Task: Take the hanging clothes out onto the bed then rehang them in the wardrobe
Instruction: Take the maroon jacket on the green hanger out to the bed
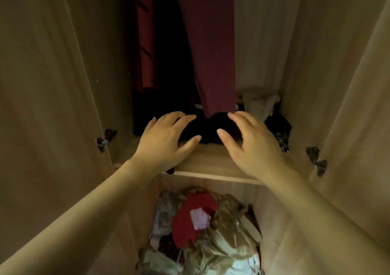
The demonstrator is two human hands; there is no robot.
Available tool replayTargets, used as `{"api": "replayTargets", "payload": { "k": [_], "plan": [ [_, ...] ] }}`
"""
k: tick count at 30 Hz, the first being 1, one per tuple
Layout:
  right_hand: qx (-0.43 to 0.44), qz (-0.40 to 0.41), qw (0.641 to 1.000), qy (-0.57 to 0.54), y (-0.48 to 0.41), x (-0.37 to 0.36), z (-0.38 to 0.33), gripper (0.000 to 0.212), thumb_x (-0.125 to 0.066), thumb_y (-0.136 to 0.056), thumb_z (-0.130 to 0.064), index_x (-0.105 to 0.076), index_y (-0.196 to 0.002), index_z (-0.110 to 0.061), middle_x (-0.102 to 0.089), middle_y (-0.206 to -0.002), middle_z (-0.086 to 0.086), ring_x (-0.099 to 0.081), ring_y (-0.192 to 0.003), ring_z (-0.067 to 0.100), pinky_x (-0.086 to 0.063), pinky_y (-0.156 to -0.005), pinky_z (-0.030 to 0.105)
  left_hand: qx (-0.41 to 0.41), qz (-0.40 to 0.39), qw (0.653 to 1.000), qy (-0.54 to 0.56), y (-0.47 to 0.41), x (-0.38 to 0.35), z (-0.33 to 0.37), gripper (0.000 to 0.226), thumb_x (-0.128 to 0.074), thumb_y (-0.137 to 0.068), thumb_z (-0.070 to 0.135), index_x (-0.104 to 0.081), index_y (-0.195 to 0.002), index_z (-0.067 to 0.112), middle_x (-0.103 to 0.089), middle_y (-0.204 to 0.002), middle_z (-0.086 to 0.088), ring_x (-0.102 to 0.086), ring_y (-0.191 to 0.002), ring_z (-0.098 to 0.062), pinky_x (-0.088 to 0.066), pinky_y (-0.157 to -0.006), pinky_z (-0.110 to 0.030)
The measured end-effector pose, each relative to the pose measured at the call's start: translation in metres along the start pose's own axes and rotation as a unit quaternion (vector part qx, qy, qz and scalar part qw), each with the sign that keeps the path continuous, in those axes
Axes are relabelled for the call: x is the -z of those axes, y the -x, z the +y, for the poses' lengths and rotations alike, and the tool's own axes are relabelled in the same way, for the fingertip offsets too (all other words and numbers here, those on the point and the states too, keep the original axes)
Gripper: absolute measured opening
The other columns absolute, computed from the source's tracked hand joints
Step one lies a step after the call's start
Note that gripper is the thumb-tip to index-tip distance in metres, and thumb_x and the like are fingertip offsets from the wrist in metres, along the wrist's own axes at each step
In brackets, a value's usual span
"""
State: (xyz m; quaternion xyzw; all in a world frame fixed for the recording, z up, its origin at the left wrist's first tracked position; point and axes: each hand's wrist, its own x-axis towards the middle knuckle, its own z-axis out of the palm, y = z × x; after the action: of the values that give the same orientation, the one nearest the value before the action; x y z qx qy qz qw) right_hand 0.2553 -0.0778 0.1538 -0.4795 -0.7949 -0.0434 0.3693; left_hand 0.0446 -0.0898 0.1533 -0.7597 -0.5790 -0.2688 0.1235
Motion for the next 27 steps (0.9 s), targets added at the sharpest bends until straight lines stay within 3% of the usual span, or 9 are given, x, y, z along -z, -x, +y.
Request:
{"api": "replayTargets", "payload": {
  "k": [7,11,18,21,24,27],
  "plan": [
    [0.058,0.069,0.996,0.007,-0.148,0.033,0.016,0.059,-0.037,-0.093,-0.053,-0.042,-0.139,-0.017,-0.038,-0.146,0.003,-0.031,-0.135,0.017,-0.026,-0.107,0.029,-0.045,0.103,0.993,-0.023,-0.134,0.042,-0.022,0.066,-0.027,-0.085,0.064,-0.044,-0.136,0.025,-0.050,-0.134,0.000,-0.049,-0.121,-0.019,-0.044,-0.097,-0.045],
    [0.081,0.123,0.989,0.019,-0.225,0.054,0.021,0.057,-0.038,-0.094,-0.052,-0.045,-0.136,-0.014,-0.043,-0.142,0.004,-0.039,-0.131,0.020,-0.032,-0.106,0.034,-0.063,0.140,0.987,-0.037,-0.201,0.059,-0.041,0.063,-0.031,-0.087,0.061,-0.044,-0.137,0.025,-0.049,-0.135,0.000,-0.049,-0.119,-0.018,-0.043,-0.093,-0.036],
    [0.109,0.201,0.973,0.043,-0.341,0.052,0.018,0.053,-0.044,-0.092,-0.051,-0.052,-0.129,-0.014,-0.049,-0.136,0.005,-0.043,-0.128,0.021,-0.033,-0.106,0.033,-0.096,0.218,0.969,-0.069,-0.319,0.083,-0.085,0.061,-0.032,-0.086,0.062,-0.044,-0.136,0.028,-0.049,-0.133,0.002,-0.047,-0.120,-0.017,-0.041,-0.090,-0.038],
    [0.110,0.242,0.962,0.055,-0.393,0.059,0.009,0.049,-0.046,-0.094,-0.045,-0.051,-0.131,-0.013,-0.046,-0.139,0.006,-0.040,-0.130,0.020,-0.029,-0.107,0.029,-0.109,0.278,0.948,-0.113,-0.367,0.107,-0.101,0.066,-0.024,-0.080,0.064,-0.046,-0.133,0.031,-0.050,-0.130,0.004,-0.048,-0.119,-0.016,-0.035,-0.091,-0.042],
    [0.125,0.296,0.945,0.060,-0.444,0.073,-0.002,0.050,-0.047,-0.094,-0.044,-0.050,-0.131,-0.011,-0.045,-0.138,0.008,-0.039,-0.130,0.020,-0.028,-0.106,0.028,-0.142,0.351,0.915,-0.142,-0.409,0.136,-0.115,0.062,-0.027,-0.080,0.061,-0.052,-0.127,0.029,-0.053,-0.126,0.003,-0.050,-0.116,-0.018,-0.033,-0.088,-0.041],
    [0.142,0.352,0.923,0.068,-0.489,0.090,-0.013,0.050,-0.049,-0.093,-0.041,-0.050,-0.130,-0.008,-0.046,-0.135,0.011,-0.041,-0.127,0.022,-0.027,-0.105,0.026,-0.165,0.403,0.888,-0.145,-0.448,0.166,-0.124,0.054,-0.034,-0.082,0.055,-0.055,-0.123,0.028,-0.051,-0.127,0.001,-0.047,-0.120,-0.019,-0.031,-0.096,-0.046]
  ]
}}
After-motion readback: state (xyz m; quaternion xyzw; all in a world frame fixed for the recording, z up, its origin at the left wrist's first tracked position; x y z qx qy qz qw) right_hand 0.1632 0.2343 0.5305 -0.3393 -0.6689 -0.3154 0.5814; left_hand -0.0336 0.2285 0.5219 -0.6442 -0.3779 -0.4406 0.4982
